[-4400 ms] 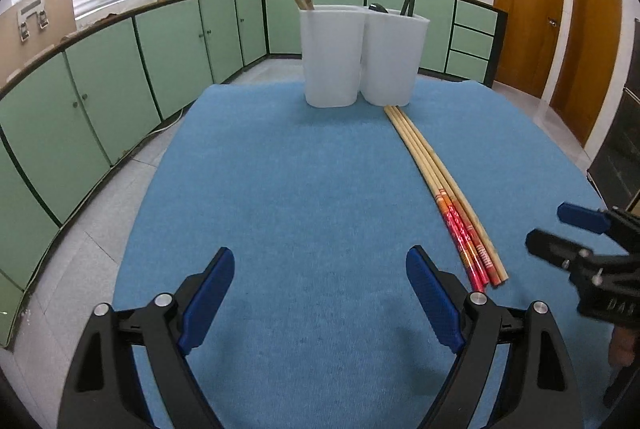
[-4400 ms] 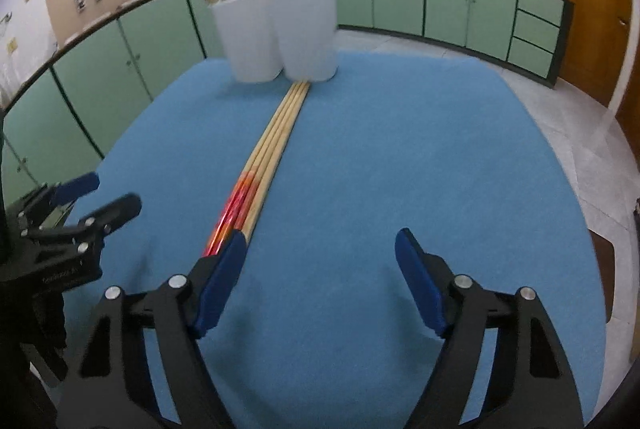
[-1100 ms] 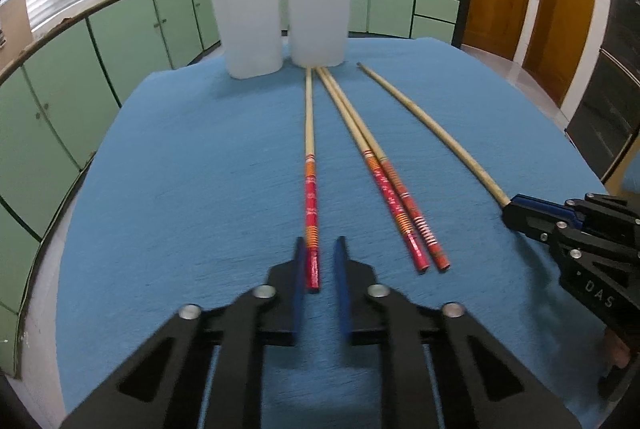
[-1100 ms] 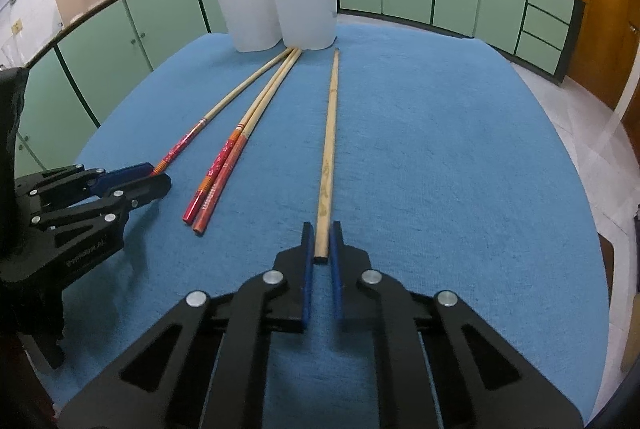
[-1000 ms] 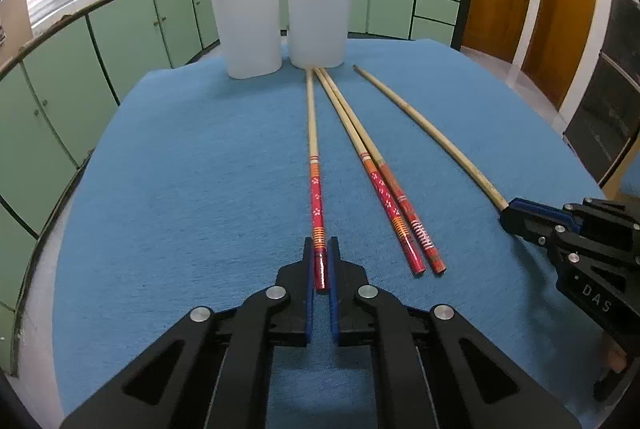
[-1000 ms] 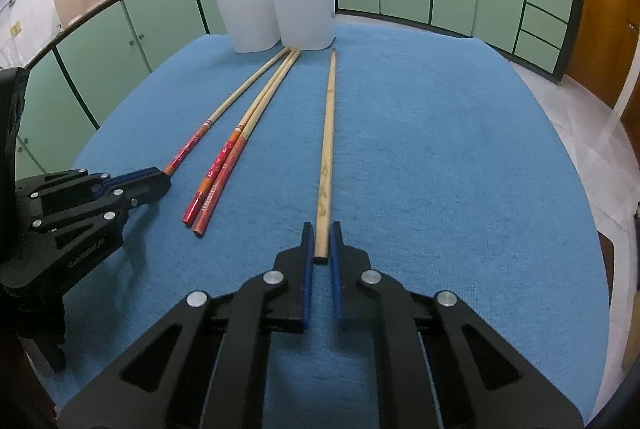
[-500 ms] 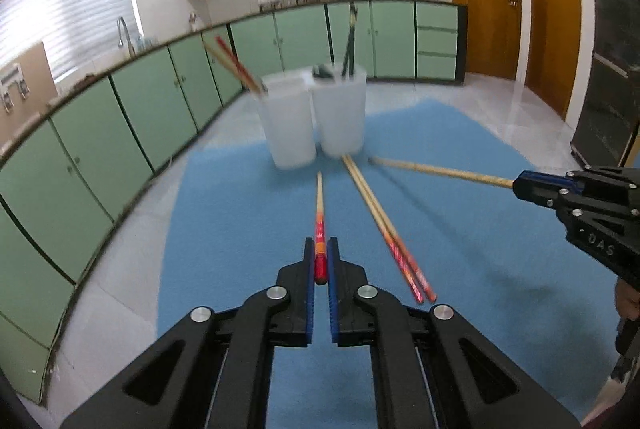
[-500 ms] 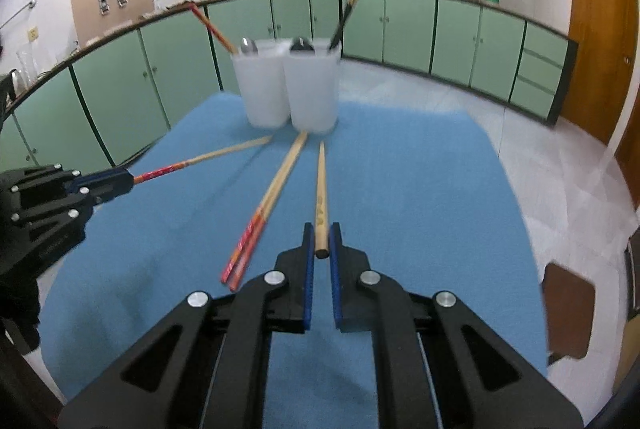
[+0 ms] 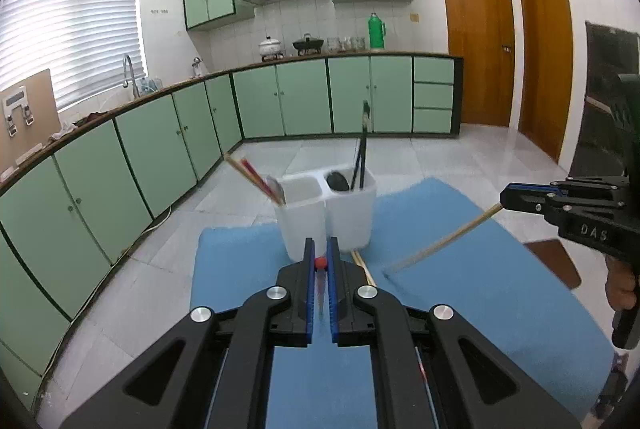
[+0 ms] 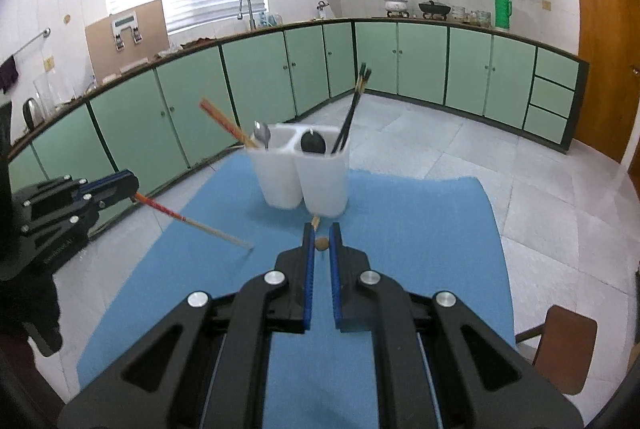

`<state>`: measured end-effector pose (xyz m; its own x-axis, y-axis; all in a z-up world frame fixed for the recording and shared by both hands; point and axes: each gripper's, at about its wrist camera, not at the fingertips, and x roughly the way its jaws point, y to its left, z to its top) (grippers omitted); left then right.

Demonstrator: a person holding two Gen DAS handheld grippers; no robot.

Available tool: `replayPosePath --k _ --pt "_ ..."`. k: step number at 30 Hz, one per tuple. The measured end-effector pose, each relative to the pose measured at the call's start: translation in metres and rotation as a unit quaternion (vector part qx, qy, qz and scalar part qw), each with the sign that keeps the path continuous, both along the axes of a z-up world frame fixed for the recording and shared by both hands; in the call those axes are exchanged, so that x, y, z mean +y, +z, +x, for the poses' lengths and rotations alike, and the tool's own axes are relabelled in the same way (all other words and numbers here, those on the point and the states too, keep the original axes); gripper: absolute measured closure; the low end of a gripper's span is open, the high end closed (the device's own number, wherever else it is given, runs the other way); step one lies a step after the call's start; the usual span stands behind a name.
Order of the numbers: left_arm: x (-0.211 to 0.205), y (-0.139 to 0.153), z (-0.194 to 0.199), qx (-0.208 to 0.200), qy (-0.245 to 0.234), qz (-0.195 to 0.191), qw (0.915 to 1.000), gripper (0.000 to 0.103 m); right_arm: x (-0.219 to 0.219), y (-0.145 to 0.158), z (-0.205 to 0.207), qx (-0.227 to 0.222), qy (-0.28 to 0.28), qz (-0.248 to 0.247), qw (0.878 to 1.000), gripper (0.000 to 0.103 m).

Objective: Organize utensils
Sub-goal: 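Lift both chopsticks and lower them upright into the white holder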

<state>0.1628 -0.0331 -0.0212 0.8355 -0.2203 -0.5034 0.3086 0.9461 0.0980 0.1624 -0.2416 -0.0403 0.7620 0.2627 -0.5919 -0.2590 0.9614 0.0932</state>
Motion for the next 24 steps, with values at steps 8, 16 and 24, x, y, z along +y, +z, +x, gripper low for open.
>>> replayPosePath --k 8,16,24 --pt "0.005 0.021 0.03 -0.014 -0.01 -0.029 0.9994 0.097 -0.001 0.049 0.035 -0.022 0.015 -0.012 1.0 0.097" --pt "-0.001 0.048 0.047 -0.047 -0.023 -0.036 0.998 0.097 0.007 0.095 0.07 -0.056 0.036 -0.029 0.997 0.097" --pt "-0.006 0.088 0.071 -0.106 -0.026 -0.047 0.993 0.097 0.01 0.139 0.11 -0.113 0.032 -0.004 0.993 0.097"
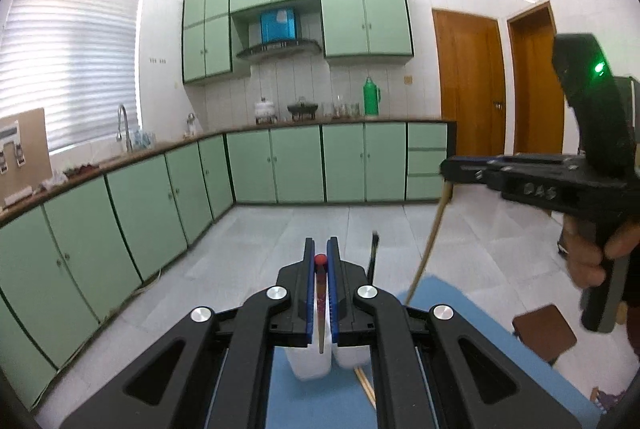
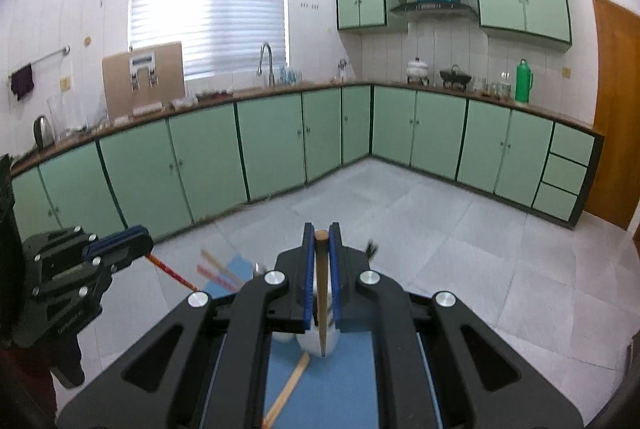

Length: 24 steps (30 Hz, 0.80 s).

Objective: Organize utensils
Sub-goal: 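Lift both chopsticks and lower them upright into the white holder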

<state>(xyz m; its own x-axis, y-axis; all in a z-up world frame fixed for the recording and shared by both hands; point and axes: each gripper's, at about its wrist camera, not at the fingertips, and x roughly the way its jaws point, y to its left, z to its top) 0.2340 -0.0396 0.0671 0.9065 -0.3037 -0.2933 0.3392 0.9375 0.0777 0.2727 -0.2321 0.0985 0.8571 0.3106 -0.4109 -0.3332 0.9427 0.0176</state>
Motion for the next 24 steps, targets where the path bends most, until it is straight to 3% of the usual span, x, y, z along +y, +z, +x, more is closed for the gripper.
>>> replayPosePath --k 6,19,21,24 --pt "-0.008 0.002 0.037 -0.018 0.007 0.0 0.9998 0.097 0.007 0.0 0.038 -0.017 -0.009 -0.004 1.0 0.097" --pt "-0.008 -0.07 0.108 0.085 0.018 0.006 0.9962 0.095 0.024 -0.066 0.086 0.044 -0.01 -0.024 0.999 0.095" --pt "-0.005 -0.076 0.111 0.092 0.023 0.009 0.9954 0.093 0.026 -0.074 0.086 0.049 -0.016 -0.035 0.998 0.091" --pt "0.001 -0.073 0.102 0.089 0.028 0.001 0.9957 0.089 0.022 -0.076 0.08 0.045 -0.028 -0.033 0.998 0.074"
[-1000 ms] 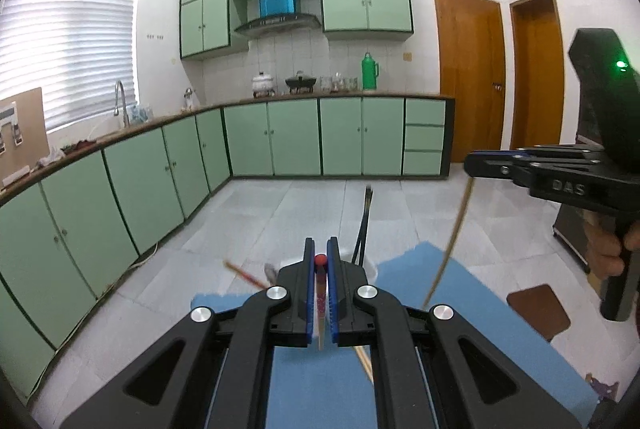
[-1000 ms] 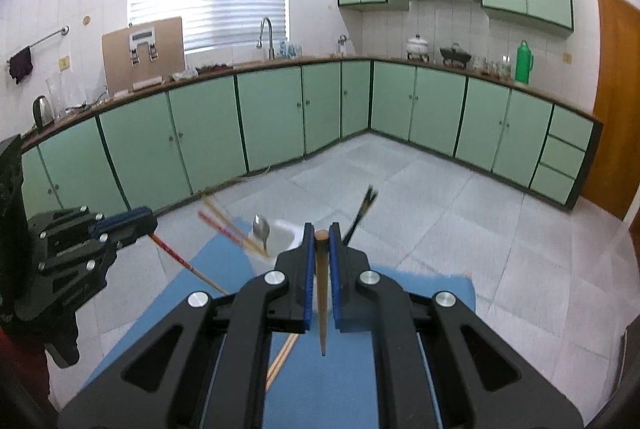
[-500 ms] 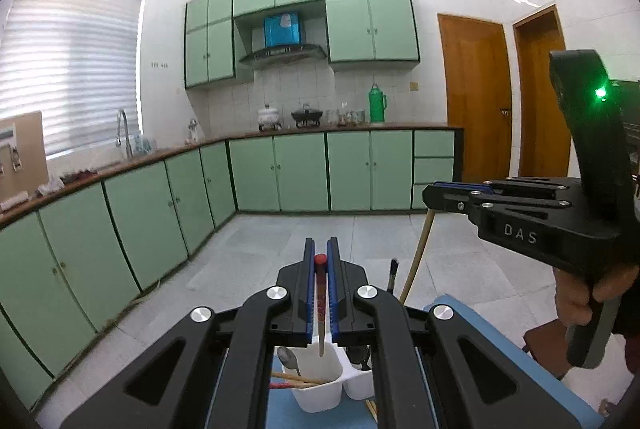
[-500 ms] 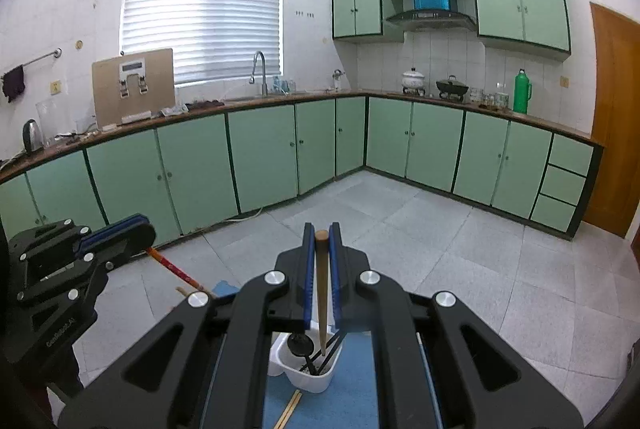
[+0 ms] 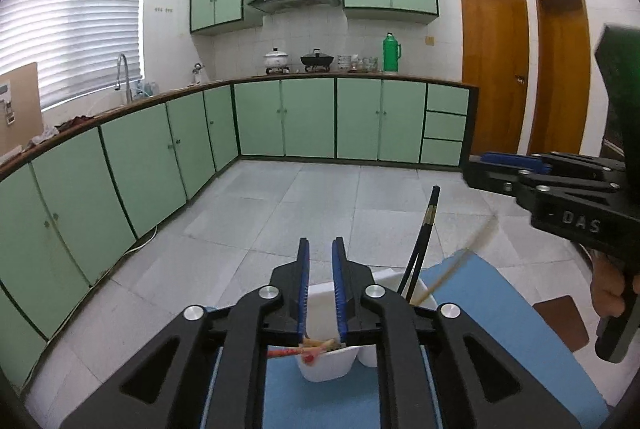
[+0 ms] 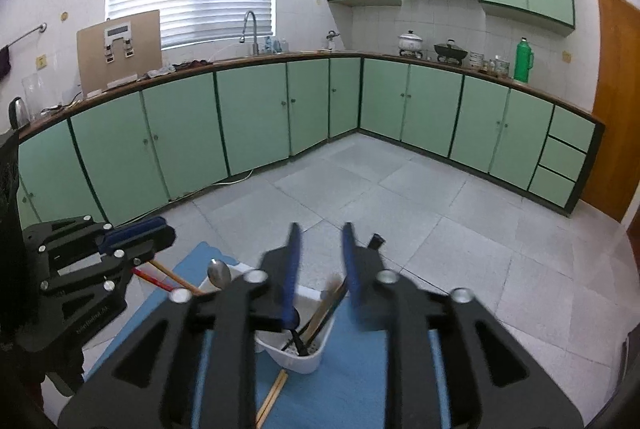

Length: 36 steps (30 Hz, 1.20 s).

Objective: Organize utensils
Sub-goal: 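Lift both chopsticks and lower them upright into the white holder, then open both tools and move them back toward the last chopsticks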

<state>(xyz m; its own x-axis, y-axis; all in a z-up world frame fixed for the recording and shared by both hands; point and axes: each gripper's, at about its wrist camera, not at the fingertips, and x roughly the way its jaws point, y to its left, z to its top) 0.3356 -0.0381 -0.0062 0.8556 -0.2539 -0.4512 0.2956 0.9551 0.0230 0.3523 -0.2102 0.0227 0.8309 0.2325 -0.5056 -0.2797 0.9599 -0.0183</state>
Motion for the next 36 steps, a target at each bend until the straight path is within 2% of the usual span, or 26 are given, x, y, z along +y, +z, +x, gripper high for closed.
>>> replayPosePath --k 2,3,4,5,7,8,11,14,18,24,29,36 --pt "0.005 0.009 -0.008 -0.017 0.004 -0.003 0.9998 0.078 -0.005 0.004 -0.01 -0.014 -0.008 0.0 1.0 0.063" --pt "0.007 0.013 -0.018 -0.029 0.01 0.0 0.9995 0.068 -0.009 0.008 -0.02 -0.027 -0.015 -0.003 1.0 0.06" --pt "0.009 0.016 -0.028 -0.04 0.016 0.003 0.9991 0.062 -0.012 0.01 -0.027 -0.036 -0.02 -0.004 0.999 0.052" --pt "0.01 0.018 -0.035 -0.045 0.018 0.003 0.9988 0.06 -0.015 0.011 -0.033 -0.043 -0.025 -0.004 0.999 0.043" --pt "0.014 0.021 -0.057 -0.056 0.018 -0.002 0.9983 0.052 -0.023 0.013 -0.055 -0.063 -0.035 -0.006 0.997 0.033" --pt "0.015 0.02 -0.066 -0.058 0.021 -0.003 0.9981 0.05 -0.026 0.011 -0.065 -0.069 -0.039 -0.009 0.997 0.024" --pt "0.016 0.012 -0.093 -0.057 0.026 -0.005 0.998 0.04 -0.035 0.002 -0.091 -0.081 -0.051 -0.017 0.995 0.012" --pt "0.013 -0.004 -0.115 -0.043 0.026 -0.005 0.9987 0.034 -0.038 -0.019 -0.118 -0.074 -0.06 -0.026 0.995 0.008" --pt "0.009 -0.037 -0.139 -0.011 0.033 -0.006 0.9994 0.028 -0.034 -0.054 -0.146 -0.043 -0.06 -0.034 0.997 0.007" --pt "0.012 -0.091 -0.154 0.05 0.04 -0.018 0.9978 0.028 -0.028 -0.104 -0.172 0.008 -0.078 -0.008 0.997 0.007" --pt "0.017 -0.13 -0.163 0.076 0.058 0.006 0.9954 0.028 -0.032 -0.136 -0.186 0.034 -0.111 0.014 0.993 0.007" --pt "0.026 -0.156 -0.173 0.102 0.069 0.021 0.9922 0.028 -0.029 -0.168 -0.199 0.067 -0.124 0.014 0.99 0.007"
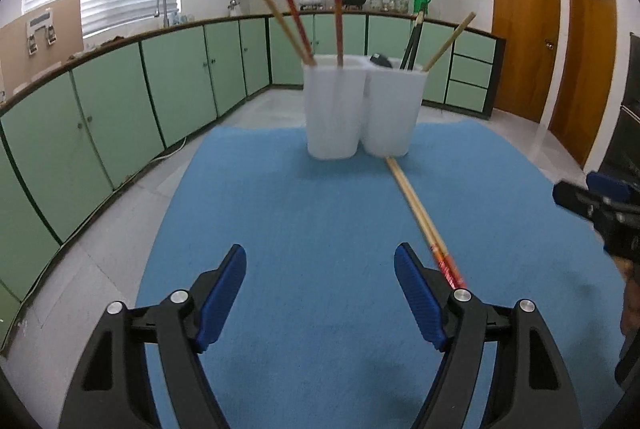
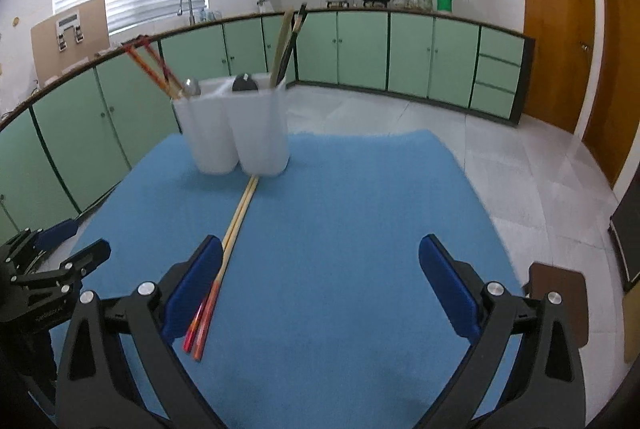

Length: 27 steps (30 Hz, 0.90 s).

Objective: Organize utensils
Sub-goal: 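Open both tools and move them back toward the last chopsticks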

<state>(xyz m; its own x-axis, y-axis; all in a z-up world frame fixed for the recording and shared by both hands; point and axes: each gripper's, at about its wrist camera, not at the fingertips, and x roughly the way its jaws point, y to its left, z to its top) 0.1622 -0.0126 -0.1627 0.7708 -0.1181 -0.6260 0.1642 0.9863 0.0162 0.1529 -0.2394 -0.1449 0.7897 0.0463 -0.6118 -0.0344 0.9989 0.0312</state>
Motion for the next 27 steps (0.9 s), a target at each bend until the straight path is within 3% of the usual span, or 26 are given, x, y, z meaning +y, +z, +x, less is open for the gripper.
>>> replayPosePath --k 9,11,12,15,20,27 --pt "0.014 -0.003 -0.003 0.007 0.012 0.011 0.9999 0.026 0.034 -0.043 -0.02 0.06 0.037 -0.014 0.997 0.009" --pt "0.015 -0.003 -0.004 0.007 0.012 0.011 0.9999 0.026 0.041 -0.05 -0.023 0.072 0.045 -0.017 0.996 0.026" --pt "0.016 -0.003 -0.004 0.007 0.011 0.01 0.9999 0.026 0.045 -0.052 -0.023 0.08 0.052 -0.018 0.995 0.03" --pt "0.017 -0.004 -0.005 0.006 0.011 0.008 0.9999 0.025 0.054 -0.058 -0.024 0.099 0.067 -0.015 0.993 0.032" --pt "0.019 -0.004 -0.004 0.007 0.012 0.003 0.9999 0.025 0.067 -0.062 -0.02 0.118 0.086 -0.027 0.989 0.052" --pt "0.021 -0.006 -0.003 0.009 0.013 0.001 0.9999 0.025 0.063 -0.062 -0.018 0.127 0.074 -0.041 0.988 0.061"
